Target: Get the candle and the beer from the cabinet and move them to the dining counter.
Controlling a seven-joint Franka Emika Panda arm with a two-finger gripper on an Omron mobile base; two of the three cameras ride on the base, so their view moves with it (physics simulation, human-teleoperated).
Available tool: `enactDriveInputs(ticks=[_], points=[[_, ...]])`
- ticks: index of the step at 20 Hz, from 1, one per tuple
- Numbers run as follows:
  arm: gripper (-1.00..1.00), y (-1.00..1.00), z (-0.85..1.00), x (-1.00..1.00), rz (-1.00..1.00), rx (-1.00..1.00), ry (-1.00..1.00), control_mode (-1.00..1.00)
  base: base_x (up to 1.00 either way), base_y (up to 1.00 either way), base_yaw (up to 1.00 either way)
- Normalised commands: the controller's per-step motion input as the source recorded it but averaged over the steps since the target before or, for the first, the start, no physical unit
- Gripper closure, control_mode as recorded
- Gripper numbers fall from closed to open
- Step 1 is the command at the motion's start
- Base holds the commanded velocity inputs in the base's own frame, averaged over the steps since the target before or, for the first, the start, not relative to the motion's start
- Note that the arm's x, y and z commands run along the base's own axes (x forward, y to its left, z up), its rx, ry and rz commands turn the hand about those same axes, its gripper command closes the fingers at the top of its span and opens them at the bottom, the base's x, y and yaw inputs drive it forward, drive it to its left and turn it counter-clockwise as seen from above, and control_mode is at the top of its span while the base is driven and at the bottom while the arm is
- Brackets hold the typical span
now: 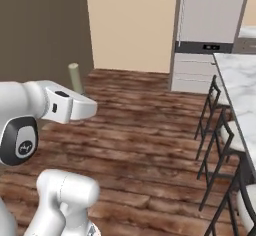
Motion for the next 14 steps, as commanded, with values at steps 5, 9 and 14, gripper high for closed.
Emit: enactDriveInputs(ticks=[5,9,14], points=[[1.0,0.0,0.0,0.0,0.0,0.0,0.0,1.0,0.53,0.35,-0.44],[1.0,0.0,0.0,0.0,0.0,0.0,0.0,1.0,0.51,0.3,-0.45],[1.0,0.0,0.0,0.0,0.0,0.0,0.0,1.0,0.52,0.26,-0.44]])
